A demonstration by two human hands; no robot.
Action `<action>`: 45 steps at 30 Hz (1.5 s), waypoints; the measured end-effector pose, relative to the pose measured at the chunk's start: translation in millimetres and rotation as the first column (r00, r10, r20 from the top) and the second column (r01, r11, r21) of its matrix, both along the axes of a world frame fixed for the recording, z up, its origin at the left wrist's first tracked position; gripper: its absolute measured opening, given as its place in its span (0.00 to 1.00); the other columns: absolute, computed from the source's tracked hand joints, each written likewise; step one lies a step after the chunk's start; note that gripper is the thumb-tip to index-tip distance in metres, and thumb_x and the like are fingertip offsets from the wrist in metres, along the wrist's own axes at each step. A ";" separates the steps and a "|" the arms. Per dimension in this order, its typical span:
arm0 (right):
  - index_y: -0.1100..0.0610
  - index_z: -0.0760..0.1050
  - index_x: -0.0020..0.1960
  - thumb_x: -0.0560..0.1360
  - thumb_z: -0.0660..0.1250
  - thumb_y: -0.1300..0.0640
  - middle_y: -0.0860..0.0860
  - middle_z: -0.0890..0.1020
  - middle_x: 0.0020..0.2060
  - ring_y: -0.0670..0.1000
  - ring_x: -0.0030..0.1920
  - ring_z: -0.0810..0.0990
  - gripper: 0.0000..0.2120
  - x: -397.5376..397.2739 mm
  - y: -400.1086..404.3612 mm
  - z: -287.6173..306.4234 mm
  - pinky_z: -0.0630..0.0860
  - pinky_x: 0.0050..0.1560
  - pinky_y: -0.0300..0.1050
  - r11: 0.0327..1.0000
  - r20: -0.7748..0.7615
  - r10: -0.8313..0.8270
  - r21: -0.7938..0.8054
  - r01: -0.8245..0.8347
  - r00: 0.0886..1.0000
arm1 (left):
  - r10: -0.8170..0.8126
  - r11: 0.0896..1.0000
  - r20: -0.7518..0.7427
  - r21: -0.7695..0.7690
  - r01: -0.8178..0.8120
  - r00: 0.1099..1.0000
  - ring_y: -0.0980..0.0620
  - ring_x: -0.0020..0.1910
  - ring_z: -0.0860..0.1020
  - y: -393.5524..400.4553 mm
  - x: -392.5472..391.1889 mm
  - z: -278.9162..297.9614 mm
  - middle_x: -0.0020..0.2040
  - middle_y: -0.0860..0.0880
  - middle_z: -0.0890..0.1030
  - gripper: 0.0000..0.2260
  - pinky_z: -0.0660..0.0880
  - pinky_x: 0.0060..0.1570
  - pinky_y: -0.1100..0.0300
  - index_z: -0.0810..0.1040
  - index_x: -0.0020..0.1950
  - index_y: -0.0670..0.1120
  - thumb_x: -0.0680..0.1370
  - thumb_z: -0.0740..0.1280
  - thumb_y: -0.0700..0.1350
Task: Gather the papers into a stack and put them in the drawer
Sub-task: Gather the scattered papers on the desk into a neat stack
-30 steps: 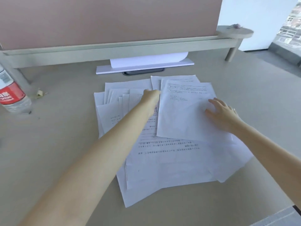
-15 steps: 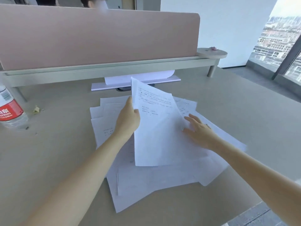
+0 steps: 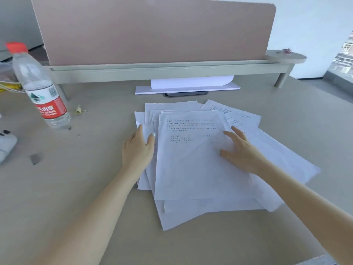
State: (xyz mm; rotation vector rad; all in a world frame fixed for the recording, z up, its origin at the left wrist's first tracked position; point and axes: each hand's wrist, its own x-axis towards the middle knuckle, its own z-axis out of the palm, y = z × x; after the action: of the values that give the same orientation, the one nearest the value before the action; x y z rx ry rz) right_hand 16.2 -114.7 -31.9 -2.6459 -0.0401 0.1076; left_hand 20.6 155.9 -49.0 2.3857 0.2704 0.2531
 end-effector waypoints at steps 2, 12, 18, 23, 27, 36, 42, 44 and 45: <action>0.45 0.55 0.74 0.74 0.63 0.48 0.43 0.49 0.77 0.52 0.72 0.64 0.31 4.8 12.1 2.1 0.65 0.65 0.49 1.000 0.008 0.025 0.009 -0.026 1.000 | -0.010 1.000 0.048 0.027 0.009 0.999 0.42 0.71 0.63 -4.0 0.0 -2.7 0.70 0.44 0.68 0.25 0.56 0.71 0.48 0.55 0.74 0.47 0.78 0.55 0.52; 0.44 0.57 0.73 0.75 0.62 0.46 0.39 0.53 0.76 0.48 0.71 0.64 0.28 17.6 41.0 -5.9 0.62 0.61 0.41 0.985 0.049 0.127 0.109 -0.132 0.991 | -0.011 0.882 0.005 -0.470 0.012 1.000 0.54 0.71 0.64 6.5 4.2 11.5 0.76 0.60 0.57 0.34 0.66 0.60 0.56 0.46 0.75 0.59 0.75 0.61 0.51; 0.43 0.62 0.71 0.75 0.62 0.46 0.36 0.59 0.71 0.35 0.64 0.61 0.25 19.2 35.2 -9.3 0.57 0.65 0.36 0.885 0.054 0.085 0.454 -0.100 0.995 | 0.013 0.637 -0.138 -0.762 -0.115 0.990 0.65 0.34 0.77 -1.7 9.7 34.5 0.44 0.55 0.80 0.10 0.72 0.30 0.70 0.75 0.56 0.48 0.76 0.65 0.44; 0.44 0.64 0.70 0.76 0.61 0.48 0.38 0.60 0.72 0.39 0.70 0.59 0.23 27.0 21.3 1.9 0.56 0.66 0.38 0.829 0.070 0.046 0.555 -0.077 0.997 | -0.061 0.898 -0.092 -0.439 0.015 0.994 0.54 0.36 0.71 -6.4 10.3 23.9 0.38 0.55 0.75 0.14 0.66 0.34 0.62 0.72 0.41 0.57 0.74 0.60 0.37; 0.48 0.65 0.70 0.75 0.63 0.49 0.48 0.65 0.73 0.52 0.71 0.64 0.23 46.2 -28.8 9.8 0.63 0.68 0.49 0.911 0.150 -0.253 0.369 0.184 0.956 | -0.064 0.841 -0.054 -0.541 0.025 0.997 0.59 0.39 0.76 -2.9 12.0 23.4 0.43 0.57 0.80 0.13 0.71 0.36 0.63 0.76 0.49 0.54 0.75 0.61 0.37; 0.52 0.70 0.66 0.75 0.61 0.47 0.51 0.81 0.54 0.54 0.50 0.78 0.21 48.6 -45.2 7.4 0.72 0.43 0.45 0.902 -0.009 -0.326 0.296 0.314 0.945 | -0.022 0.628 -0.129 -0.773 -0.087 0.991 0.59 0.25 0.81 -3.7 16.2 23.4 0.27 0.55 0.83 0.08 0.74 0.24 0.69 0.80 0.42 0.47 0.73 0.65 0.35; 0.52 0.64 0.70 0.77 0.54 0.43 0.53 0.68 0.70 0.55 0.72 0.62 0.24 44.2 -48.6 6.9 0.56 0.70 0.57 0.949 -0.047 -0.309 -0.076 0.305 0.950 | -0.043 0.798 -0.048 -0.603 0.005 0.998 0.55 0.37 0.76 -12.4 11.9 27.3 0.38 0.55 0.78 0.13 0.70 0.37 0.63 0.75 0.40 0.54 0.75 0.62 0.36; 0.52 0.58 0.73 0.78 0.51 0.41 0.51 0.58 0.76 0.53 0.76 0.52 0.27 46.0 -48.8 2.5 0.45 0.73 0.59 0.962 -0.111 -0.258 -0.126 0.244 0.960 | -0.059 0.803 -0.056 -0.596 0.014 0.997 0.58 0.37 0.75 -14.7 11.8 26.7 0.38 0.56 0.77 0.14 0.70 0.36 0.64 0.74 0.39 0.55 0.75 0.61 0.35; 0.51 0.54 0.75 0.78 0.49 0.40 0.50 0.53 0.77 0.53 0.77 0.47 0.29 44.9 -44.7 3.1 0.41 0.74 0.60 0.967 -0.130 -0.248 -0.093 0.237 0.960 | -0.067 0.794 -0.055 -0.608 0.019 0.996 0.59 0.38 0.75 -16.4 12.0 26.9 0.39 0.57 0.77 0.14 0.69 0.36 0.64 0.74 0.40 0.56 0.75 0.61 0.36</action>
State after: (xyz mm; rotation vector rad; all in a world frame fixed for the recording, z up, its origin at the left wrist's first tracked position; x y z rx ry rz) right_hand 61.0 -159.4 -28.9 -2.6875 0.3420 0.2166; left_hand 32.6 139.5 -22.1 1.7539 0.2807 0.0391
